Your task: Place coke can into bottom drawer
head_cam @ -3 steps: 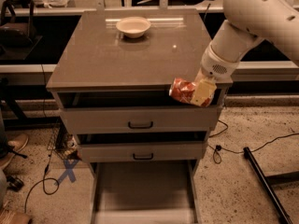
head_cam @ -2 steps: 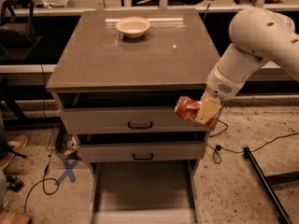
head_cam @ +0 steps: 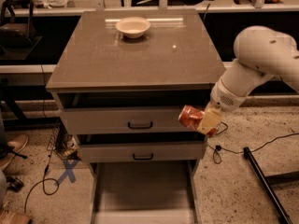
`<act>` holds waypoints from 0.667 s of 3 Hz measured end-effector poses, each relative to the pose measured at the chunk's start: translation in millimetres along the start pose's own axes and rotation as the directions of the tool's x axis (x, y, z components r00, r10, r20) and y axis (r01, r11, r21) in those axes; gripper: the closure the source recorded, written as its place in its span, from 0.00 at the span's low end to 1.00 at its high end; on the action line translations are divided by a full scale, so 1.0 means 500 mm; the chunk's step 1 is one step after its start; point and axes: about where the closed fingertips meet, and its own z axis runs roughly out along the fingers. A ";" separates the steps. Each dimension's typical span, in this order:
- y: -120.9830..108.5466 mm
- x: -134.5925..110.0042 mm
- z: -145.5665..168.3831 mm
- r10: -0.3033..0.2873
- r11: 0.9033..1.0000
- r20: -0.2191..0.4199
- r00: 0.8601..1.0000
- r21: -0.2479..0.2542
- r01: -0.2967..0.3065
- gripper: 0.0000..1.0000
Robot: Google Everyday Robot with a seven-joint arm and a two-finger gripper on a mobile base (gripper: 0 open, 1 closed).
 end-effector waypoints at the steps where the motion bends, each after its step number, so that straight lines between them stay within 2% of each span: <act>1: 0.035 0.082 0.152 0.186 0.982 0.020 0.982 -0.046 -0.185 1.00; 2: 0.071 0.124 0.277 0.289 0.955 0.070 0.955 -0.082 -0.283 1.00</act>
Offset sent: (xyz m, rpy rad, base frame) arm -0.0724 0.0130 -0.2202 0.2032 0.1052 -0.4059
